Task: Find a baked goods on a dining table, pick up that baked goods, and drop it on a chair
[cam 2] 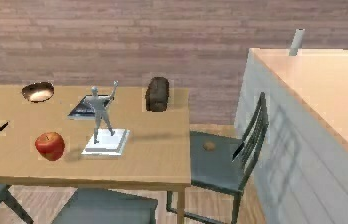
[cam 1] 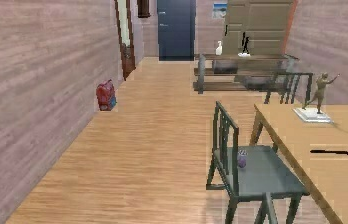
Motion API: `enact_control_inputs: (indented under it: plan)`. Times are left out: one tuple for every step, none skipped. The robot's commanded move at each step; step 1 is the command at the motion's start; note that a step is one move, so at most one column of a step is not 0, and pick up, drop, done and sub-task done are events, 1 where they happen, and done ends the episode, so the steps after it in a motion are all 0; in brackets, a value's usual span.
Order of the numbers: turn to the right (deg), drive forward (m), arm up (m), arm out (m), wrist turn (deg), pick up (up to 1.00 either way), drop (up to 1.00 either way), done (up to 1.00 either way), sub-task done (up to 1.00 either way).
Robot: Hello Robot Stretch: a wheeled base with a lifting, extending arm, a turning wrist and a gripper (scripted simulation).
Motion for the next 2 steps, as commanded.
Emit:
enact_control_inputs:
  plan:
    - [0.0, 1.00, 0.00, 0.00, 0.0, 0.00, 0.00, 0.00, 0.00]
    - [6.0, 0.00, 0.00, 0.00, 0.0, 0.00, 0.00, 0.00, 0.00]
